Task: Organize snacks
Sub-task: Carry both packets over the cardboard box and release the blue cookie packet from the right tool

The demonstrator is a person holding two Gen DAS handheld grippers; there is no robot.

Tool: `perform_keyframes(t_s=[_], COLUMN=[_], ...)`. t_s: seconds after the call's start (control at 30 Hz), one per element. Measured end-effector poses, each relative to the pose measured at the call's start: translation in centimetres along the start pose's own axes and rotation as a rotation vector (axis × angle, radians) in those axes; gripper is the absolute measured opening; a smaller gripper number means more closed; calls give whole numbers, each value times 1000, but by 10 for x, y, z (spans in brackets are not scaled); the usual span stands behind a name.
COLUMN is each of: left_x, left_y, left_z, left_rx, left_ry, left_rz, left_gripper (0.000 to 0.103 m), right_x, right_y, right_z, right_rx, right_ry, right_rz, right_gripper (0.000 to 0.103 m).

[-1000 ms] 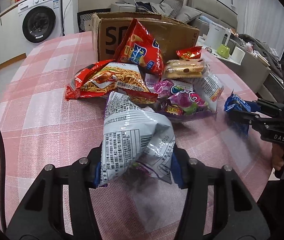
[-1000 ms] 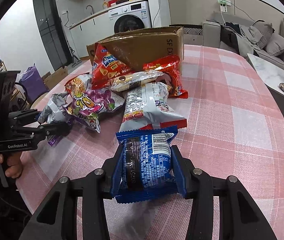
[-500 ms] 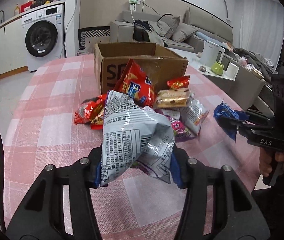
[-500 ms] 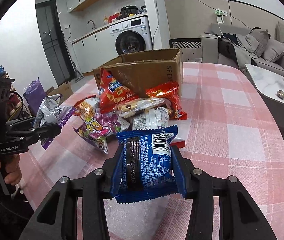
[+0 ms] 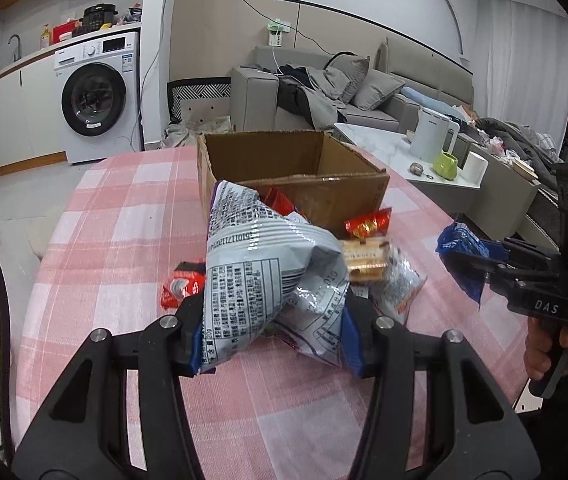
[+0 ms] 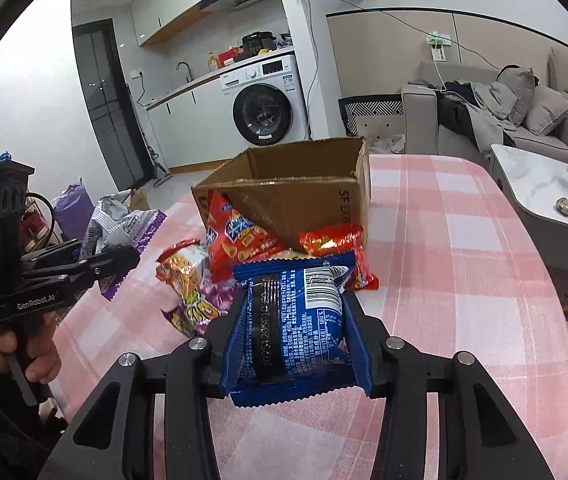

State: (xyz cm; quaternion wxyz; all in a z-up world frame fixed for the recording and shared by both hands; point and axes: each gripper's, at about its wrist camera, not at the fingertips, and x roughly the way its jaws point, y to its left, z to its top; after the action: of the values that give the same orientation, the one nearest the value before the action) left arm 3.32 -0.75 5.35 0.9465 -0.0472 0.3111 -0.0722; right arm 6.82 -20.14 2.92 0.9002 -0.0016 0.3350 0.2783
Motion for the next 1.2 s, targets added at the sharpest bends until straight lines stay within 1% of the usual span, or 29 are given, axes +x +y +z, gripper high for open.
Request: perform_keyframes(t_s=[0.4, 0.7, 0.87, 0.97, 1.1, 1.2], left_x=[21, 46, 63, 74, 89, 102], left_y=[-1, 0, 1, 3, 4, 7], left_z=[49, 78, 92, 98, 105, 109], left_rx=[24, 31, 34, 33, 38, 31], left_ry=[-51, -59, -58, -53, -49, -42], left_rz=[22, 22, 34, 39, 63, 62], left_gripper=[49, 49, 49, 49, 49, 49], right_x=[9, 19, 30, 37, 48, 58], right_y=[1, -2, -5, -3, -2, -1], right_z=[48, 78, 95, 103, 114, 119], right_rx=[-5, 7, 19, 21, 30, 40], right_ry=[-39, -65, -72, -82, -86, -82], right_rz=[-1, 11, 20, 27, 37, 44], right_gripper=[46, 46, 46, 46, 46, 46])
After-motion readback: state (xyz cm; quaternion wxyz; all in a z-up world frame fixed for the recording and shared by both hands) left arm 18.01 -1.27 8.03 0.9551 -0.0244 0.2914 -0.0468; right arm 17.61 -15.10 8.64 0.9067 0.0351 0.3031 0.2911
